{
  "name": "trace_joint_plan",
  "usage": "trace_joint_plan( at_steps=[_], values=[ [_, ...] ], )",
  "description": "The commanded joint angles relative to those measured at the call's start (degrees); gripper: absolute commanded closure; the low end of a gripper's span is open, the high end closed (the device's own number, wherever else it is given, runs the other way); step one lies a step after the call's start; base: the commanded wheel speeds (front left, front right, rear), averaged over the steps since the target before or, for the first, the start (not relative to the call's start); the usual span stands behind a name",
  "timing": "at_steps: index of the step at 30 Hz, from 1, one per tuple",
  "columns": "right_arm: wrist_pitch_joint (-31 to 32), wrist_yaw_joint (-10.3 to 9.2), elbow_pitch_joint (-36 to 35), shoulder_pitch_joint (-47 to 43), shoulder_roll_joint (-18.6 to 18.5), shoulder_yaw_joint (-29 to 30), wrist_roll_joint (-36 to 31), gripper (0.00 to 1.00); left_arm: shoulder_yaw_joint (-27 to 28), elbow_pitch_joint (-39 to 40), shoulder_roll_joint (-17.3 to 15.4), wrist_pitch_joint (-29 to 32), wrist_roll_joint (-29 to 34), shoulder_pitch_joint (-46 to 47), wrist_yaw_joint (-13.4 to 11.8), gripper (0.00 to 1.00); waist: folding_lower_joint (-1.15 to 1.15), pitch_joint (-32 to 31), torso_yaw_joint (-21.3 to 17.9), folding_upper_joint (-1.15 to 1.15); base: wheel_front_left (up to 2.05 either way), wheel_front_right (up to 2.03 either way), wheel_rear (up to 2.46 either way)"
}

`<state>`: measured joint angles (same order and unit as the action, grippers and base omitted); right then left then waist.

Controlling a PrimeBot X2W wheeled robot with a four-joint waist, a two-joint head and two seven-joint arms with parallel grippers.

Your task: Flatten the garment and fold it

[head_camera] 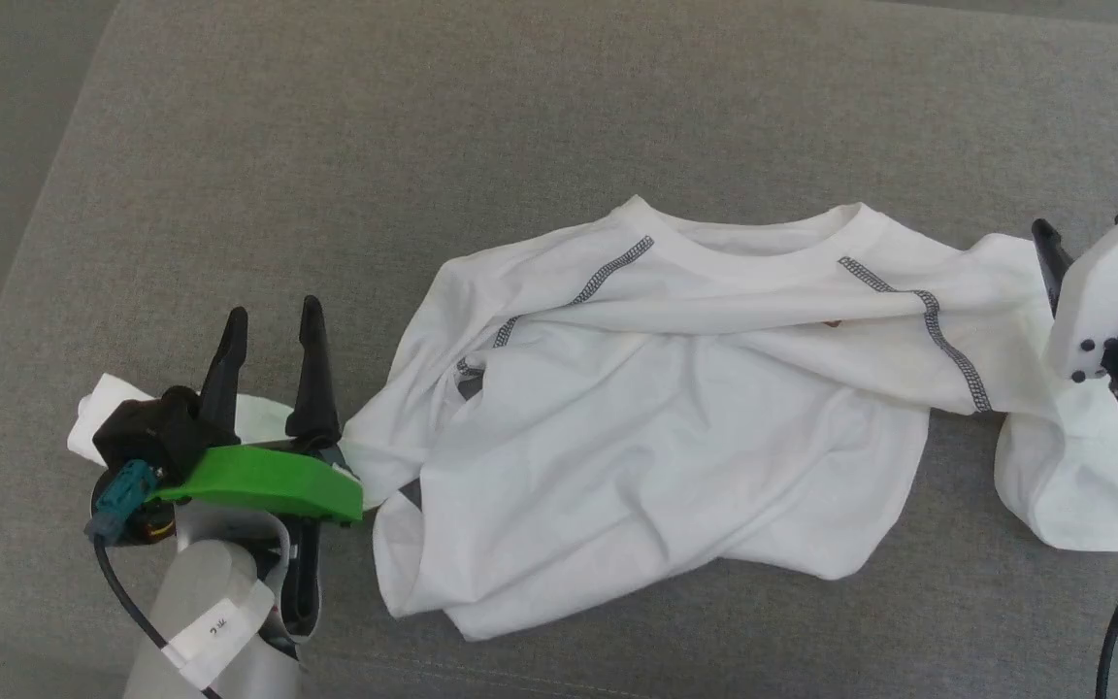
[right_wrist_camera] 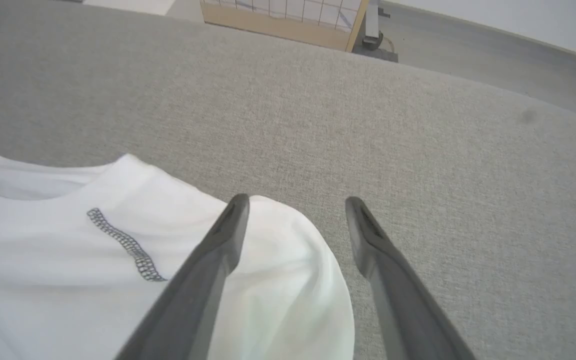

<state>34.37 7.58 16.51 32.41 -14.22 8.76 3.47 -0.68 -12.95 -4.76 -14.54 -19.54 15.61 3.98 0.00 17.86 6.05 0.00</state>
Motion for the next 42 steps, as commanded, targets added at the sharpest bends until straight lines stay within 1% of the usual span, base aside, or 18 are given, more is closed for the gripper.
trace_joint_plan(
  at_steps=[1, 3, 7, 10, 13, 14, 17, 18, 20, 21, 22, 25, 29, 31, 33, 38, 41, 42],
  values=[
    [-2.3, -0.09, -1.5, -1.9, 1.0, 1.0, 1.0, 0.0, 0.0, -0.2, -0.5, -0.3, 0.4, 0.4, 0.2, 0.0, 0.0, -1.3, -0.2, 0.0, 0.0, 0.0, 0.0],
    [-6.5, -0.09, -4.7, -5.2, 2.8, 3.2, 1.8, 0.0, -0.3, -0.4, -0.5, 0.0, 0.3, 0.1, 0.2, 0.0, 0.0, -2.4, -0.6, 0.0, 0.0, 0.0, 0.0],
    [-11.0, -0.09, -8.9, -11.0, 5.7, 5.7, 2.8, 0.0, -0.9, -0.6, -0.6, 0.9, 0.2, -0.5, 0.2, 0.0, 0.0, -4.0, -1.5, 0.0, 0.0, 0.0, 0.0],
    [-13.0, -0.09, -11.5, -14.3, 7.6, 7.4, 3.0, 0.0, -1.5, -0.8, -0.6, 2.4, -0.2, -0.3, 0.4, 0.0, 0.0, -4.7, -2.2, 0.0, 0.0, 0.0, 0.0],
    [-13.6, -0.09, -13.7, -16.8, 8.8, 8.3, 3.2, 0.0, -2.8, -1.3, -0.6, 6.1, -0.4, 1.6, 0.5, 0.0, 0.0, -4.9, -2.6, 0.0, 0.0, 0.0, 0.0],
    [-13.6, -0.09, -14.4, -17.5, 9.1, 8.4, 3.2, 0.0, -3.3, -1.8, -0.6, 8.4, -0.7, 2.9, 0.5, 0.0, 0.0, -4.9, -2.8, 0.0, 0.0, 0.0, 0.0],
    [-13.4, -0.09, -16.5, -18.5, 9.7, 8.9, 2.6, 0.0, -5.2, -4.0, -0.7, 18.4, -1.8, 8.6, 0.5, 0.0, 0.0, -4.5, -3.2, 0.0, 0.0, 0.0, 0.0],
    [-13.2, -0.09, -16.9, -18.6, 9.8, 8.9, 2.6, 0.0, -5.3, -5.0, -0.6, 22.2, -2.4, 10.4, -0.3, 0.0, 0.0, -4.3, -3.4, 0.0, 0.0, 0.0, 0.0],
    [-12.8, -0.09, -17.7, -18.5, 10.1, 8.7, 2.6, 0.0, -6.4, -6.8, -0.6, 30.2, -2.8, 15.2, -1.1, 0.0, 0.0, -3.6, -4.0, 0.0, 0.0, 0.0, 0.0],
    [-12.7, -0.09, -18.0, -18.3, 10.3, 8.5, 2.6, 0.0, -7.5, -8.1, -1.0, 35.1, -2.4, 17.6, -1.6, 0.0, 0.0, -3.3, -4.3, 0.0, 0.0, 0.0, 0.0],
    [-12.5, -0.09, -18.1, -18.2, 10.3, 8.3, 2.6, 0.0, -8.5, -9.0, -1.3, 38.7, -1.9, 19.5, -1.9, 0.0, 0.0, -3.0, -4.5, 0.0, 0.0, 0.0, 0.0],
    [-12.2, -0.09, -18.3, -17.6, 10.5, 7.7, 2.5, 0.0, -11.5, -11.8, -2.0, 49.0, -0.9, 25.2, -1.3, 0.0, 0.0, -1.8, -5.3, 0.0, 0.0, 0.0, 0.0],
    [-12.1, -0.09, -18.6, -17.2, 10.6, 7.3, 2.3, 0.0, -15.5, -15.8, -3.9, 57.7, 1.5, 29.6, 0.0, 0.0, 0.0, -0.3, -6.3, 0.0, 0.0, 0.0, 0.0],
    [-12.0, -0.09, -18.9, -17.1, 10.7, 7.3, 2.2, 0.0, -17.5, -17.6, -5.0, 60.4, 3.2, 30.8, 0.4, 0.0, 0.0, 0.6, -6.6, 0.0, 0.0, 0.0, 0.0],
    [-12.0, -0.09, -19.2, -16.9, 10.7, 7.4, 2.2, 0.0, -18.5, -18.9, -5.7, 61.2, 4.3, 31.6, 0.5, 0.0, 0.0, 1.4, -7.0, 0.0, 0.0, 0.0, 0.0],
    [-12.2, -0.09, -19.6, -16.7, 10.8, 7.6, 2.1, 0.0, -20.6, -22.0, -6.2, 60.5, 5.6, 31.5, 1.0, 0.0, 0.0, 3.0, -7.3, 0.0, 0.0, 0.0, 0.0],
    [-12.4, -0.09, -19.8, -16.7, 10.9, 7.5, 2.0, 0.0, -21.0, -24.0, -5.8, 60.8, 5.0, 30.8, 1.1, 0.0, 0.0, 3.7, -7.2, 0.0, 0.0, 0.0, 0.0],
    [-12.4, -0.09, -19.9, -16.6, 10.9, 7.5, 2.0, 0.0, -21.2, -24.5, -5.6, 61.1, 4.8, 30.6, 1.3, 0.05, 0.0, 3.9, -7.1, 0.0, 0.0, 0.0, 0.0]
  ],
)
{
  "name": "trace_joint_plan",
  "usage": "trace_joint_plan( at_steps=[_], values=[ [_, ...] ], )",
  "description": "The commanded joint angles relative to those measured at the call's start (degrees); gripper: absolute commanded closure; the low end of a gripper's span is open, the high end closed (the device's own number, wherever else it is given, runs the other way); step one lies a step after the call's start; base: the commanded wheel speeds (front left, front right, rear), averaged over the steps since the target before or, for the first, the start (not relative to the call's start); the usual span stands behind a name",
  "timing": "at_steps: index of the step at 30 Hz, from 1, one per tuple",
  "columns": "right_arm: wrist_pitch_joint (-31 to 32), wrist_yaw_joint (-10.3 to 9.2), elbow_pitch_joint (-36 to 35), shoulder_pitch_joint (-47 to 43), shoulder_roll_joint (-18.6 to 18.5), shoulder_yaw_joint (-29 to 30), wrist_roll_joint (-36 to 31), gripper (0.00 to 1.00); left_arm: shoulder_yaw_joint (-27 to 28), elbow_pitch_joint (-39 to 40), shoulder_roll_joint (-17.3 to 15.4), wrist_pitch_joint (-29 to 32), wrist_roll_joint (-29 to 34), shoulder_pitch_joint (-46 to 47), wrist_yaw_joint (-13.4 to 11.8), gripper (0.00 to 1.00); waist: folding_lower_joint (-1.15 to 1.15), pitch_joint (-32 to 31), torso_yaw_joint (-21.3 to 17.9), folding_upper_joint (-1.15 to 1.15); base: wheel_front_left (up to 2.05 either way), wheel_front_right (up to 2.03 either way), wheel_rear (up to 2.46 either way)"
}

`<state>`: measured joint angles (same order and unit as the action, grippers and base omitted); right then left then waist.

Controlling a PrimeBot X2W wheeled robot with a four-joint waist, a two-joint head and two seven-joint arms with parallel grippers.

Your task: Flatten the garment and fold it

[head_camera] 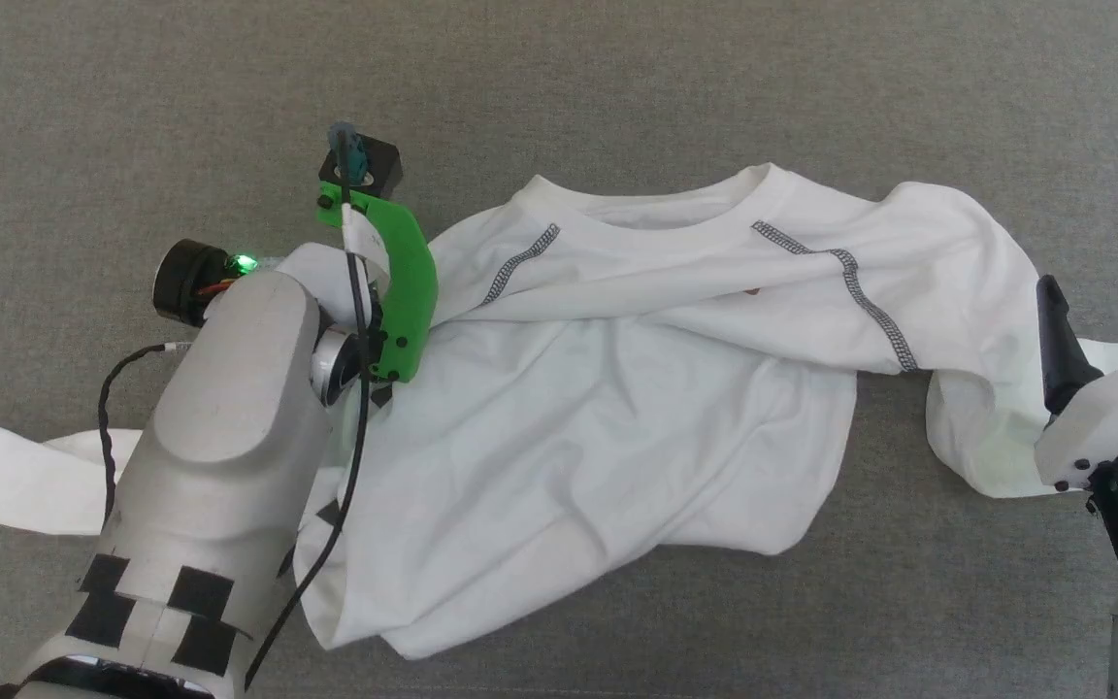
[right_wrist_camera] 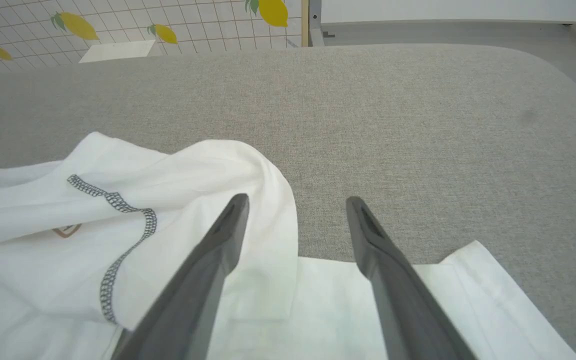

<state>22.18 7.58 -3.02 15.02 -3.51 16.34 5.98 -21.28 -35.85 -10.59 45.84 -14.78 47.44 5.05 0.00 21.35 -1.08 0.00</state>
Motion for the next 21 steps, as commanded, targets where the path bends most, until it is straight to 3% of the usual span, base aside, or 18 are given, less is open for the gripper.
trace_joint_plan(
  at_steps=[1, 5, 12, 17, 21],
  values=[
    [-0.3, -0.09, -0.4, 0.8, 0.2, -0.1, -0.5, 0.0, -0.6, -2.0, 0.5, 0.7, -0.7, -1.4, 0.5, 1.0, 0.0, 0.6, 0.2, 0.0, 0.0, 0.0, 0.0],
    [-0.4, -0.09, -0.2, 1.6, 0.2, -0.3, -0.9, 0.0, 0.6, -2.3, 1.2, -1.8, -4.0, -1.8, 1.3, 1.0, 0.0, 0.7, 1.2, 0.0, 0.0, 0.0, 0.0],
    [1.2, -0.09, 0.6, 4.3, -2.0, -1.4, -1.2, 0.0, 7.5, 1.3, 2.6, -9.8, -11.3, -2.2, 1.1, 1.0, 0.0, -0.5, 2.3, 0.0, 0.0, 0.0, 0.0],
    [8.1, -0.09, 3.6, 9.3, -7.0, -5.7, -1.7, 0.0, 10.2, 5.8, 2.2, -11.1, -14.3, -2.8, 0.9, 1.0, 0.0, -0.3, 2.6, 0.0, 0.0, 0.0, 0.0],
    [17.6, -0.09, 7.9, 14.7, -11.3, -10.9, -2.7, 0.0, 11.6, 9.2, 1.9, -11.0, -15.5, -3.3, -0.2, 1.0, 0.0, 0.7, 2.5, 0.0, 0.0, 0.0, 0.0]
  ],
)
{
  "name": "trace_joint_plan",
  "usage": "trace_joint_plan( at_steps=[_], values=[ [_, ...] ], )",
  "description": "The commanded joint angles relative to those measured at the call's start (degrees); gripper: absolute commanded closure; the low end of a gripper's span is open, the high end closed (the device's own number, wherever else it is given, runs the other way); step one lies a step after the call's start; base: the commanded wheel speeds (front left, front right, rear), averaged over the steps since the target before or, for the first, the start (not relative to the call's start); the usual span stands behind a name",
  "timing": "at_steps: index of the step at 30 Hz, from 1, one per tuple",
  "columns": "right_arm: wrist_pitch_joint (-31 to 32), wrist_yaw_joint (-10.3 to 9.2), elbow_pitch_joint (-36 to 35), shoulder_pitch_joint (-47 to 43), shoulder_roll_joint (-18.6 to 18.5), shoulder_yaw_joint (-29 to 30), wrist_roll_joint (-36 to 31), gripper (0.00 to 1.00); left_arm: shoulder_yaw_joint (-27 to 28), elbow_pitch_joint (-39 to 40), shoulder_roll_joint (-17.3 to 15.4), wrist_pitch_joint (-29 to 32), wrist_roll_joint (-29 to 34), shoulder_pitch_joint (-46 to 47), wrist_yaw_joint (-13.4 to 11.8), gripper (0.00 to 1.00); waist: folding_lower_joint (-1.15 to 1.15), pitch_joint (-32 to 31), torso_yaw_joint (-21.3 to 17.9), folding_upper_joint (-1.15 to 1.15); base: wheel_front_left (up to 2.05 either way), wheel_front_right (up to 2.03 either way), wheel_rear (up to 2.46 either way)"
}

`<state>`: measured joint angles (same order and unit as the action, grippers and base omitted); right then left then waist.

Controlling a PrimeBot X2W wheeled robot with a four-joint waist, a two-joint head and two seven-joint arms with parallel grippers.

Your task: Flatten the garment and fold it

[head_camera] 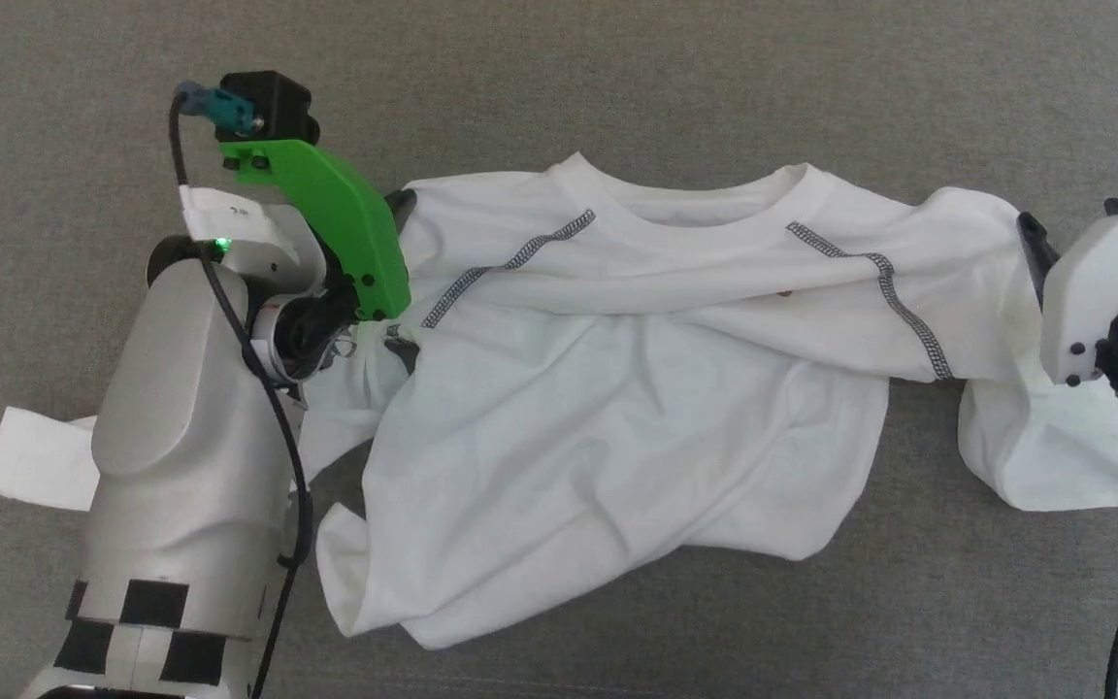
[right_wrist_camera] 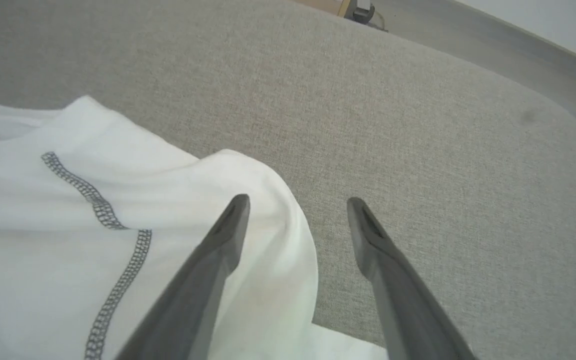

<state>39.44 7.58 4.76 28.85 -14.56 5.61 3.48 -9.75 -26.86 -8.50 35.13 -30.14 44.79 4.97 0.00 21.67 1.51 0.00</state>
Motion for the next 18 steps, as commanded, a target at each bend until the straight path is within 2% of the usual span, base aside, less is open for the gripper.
trace_joint_plan(
  at_steps=[1, 5, 9, 18],
  values=[
    [2.9, -0.09, 1.4, 2.5, -1.0, -1.6, -0.2, 0.0, 0.3, 1.0, -0.3, -0.1, -0.3, -0.8, -0.4, 1.0, 0.0, 0.7, 0.0, 0.0, 0.0, 0.0, 0.0],
    [8.8, -0.09, 4.9, 8.0, -4.3, -8.0, -0.5, 0.0, 1.0, 4.2, 0.1, -0.1, -1.3, -1.1, -1.2, 1.0, 0.0, 2.1, 0.3, 0.0, 0.0, 0.0, 0.0],
    [12.0, -0.09, 8.8, 12.3, -6.4, -13.5, -0.1, 0.0, 1.2, 6.9, 0.4, 0.1, -1.7, -1.2, -1.8, 1.0, 0.0, 3.7, 0.9, 0.0, 0.0, 0.0, 0.0],
    [16.0, -0.09, 16.3, 14.6, -7.7, -20.6, 2.8, 0.0, 0.4, 10.7, 0.5, 0.0, -2.0, -1.7, -1.7, 1.0, 0.0, 6.1, 2.6, 0.0, 0.0, 0.0, 0.0]
  ],
)
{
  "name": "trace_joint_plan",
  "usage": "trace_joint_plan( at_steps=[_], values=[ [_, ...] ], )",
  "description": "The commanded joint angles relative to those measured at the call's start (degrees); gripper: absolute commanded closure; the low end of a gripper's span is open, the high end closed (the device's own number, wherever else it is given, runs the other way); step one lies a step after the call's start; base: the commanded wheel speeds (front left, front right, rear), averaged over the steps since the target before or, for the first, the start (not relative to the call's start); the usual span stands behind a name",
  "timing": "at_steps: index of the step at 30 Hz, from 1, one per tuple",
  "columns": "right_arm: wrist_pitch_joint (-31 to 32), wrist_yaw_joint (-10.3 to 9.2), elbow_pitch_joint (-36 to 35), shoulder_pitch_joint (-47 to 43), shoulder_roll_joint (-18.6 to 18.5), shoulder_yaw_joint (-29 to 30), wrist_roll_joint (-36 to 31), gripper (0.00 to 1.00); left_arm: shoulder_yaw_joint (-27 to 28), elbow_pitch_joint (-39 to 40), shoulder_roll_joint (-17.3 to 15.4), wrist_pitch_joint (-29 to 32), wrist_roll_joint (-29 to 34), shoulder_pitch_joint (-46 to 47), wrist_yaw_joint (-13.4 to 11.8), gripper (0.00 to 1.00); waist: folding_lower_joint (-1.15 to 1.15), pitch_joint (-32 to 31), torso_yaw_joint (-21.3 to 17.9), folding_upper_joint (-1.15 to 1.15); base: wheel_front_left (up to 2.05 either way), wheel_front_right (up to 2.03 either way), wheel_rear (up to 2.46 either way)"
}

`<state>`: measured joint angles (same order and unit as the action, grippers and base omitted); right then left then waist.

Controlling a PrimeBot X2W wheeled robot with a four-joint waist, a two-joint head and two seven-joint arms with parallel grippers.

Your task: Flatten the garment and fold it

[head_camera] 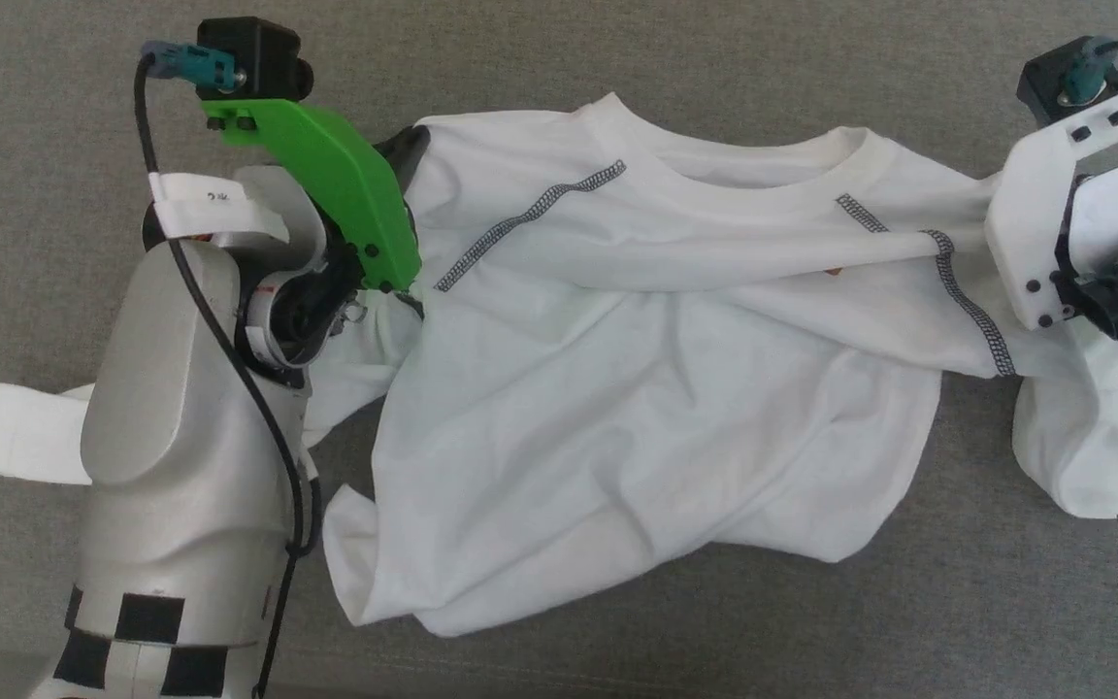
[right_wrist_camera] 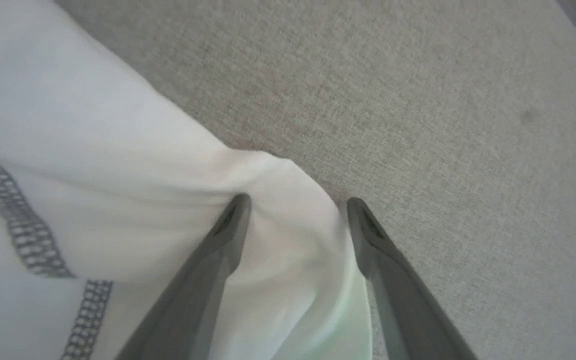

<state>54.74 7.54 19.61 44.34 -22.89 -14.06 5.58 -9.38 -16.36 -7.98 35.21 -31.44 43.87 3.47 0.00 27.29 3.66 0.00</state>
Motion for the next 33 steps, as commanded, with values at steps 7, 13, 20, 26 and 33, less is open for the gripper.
trace_joint_plan(
  at_steps=[7, 13, 20, 26, 33],
  values=[
    [2.7, -0.05, 3.4, -1.2, 1.2, -0.1, 4.9, 1.0, 0.4, 0.5, -0.2, -0.6, -1.5, -1.7, -0.3, 1.0, 0.0, 0.0, 0.3, 0.0, 0.0, 0.0, 0.0],
    [-2.3, -0.05, 1.1, -0.4, 2.3, 3.7, 7.2, 1.0, 2.3, 0.0, 0.9, -3.1, -4.3, -1.8, 0.1, 1.0, 0.0, -3.0, -0.5, 0.0, 0.0, 0.0, 0.0],
    [-5.8, -0.05, -0.1, 3.9, 6.4, 11.2, 11.0, 1.0, 4.7, -1.3, -0.5, -6.2, -4.5, 2.1, -0.8, 1.0, 0.0, -6.2, -2.3, 0.0, 0.0, 0.0, 0.0],
    [-6.5, -0.05, -0.3, 13.1, 9.2, 15.7, 10.2, 1.0, 3.9, -3.9, -3.4, -9.2, 0.5, 12.2, -1.8, 1.0, 0.0, -5.5, -3.8, 0.0, 0.0, 0.0, 0.0],
    [-11.3, -0.05, 3.0, 27.4, 14.8, 22.6, 5.2, 1.0, 2.9, -9.1, -6.4, -13.9, 6.4, 27.2, -3.6, 1.0, 0.0, -2.3, -5.9, 0.0, 0.0, 0.0, 0.0]
  ],
)
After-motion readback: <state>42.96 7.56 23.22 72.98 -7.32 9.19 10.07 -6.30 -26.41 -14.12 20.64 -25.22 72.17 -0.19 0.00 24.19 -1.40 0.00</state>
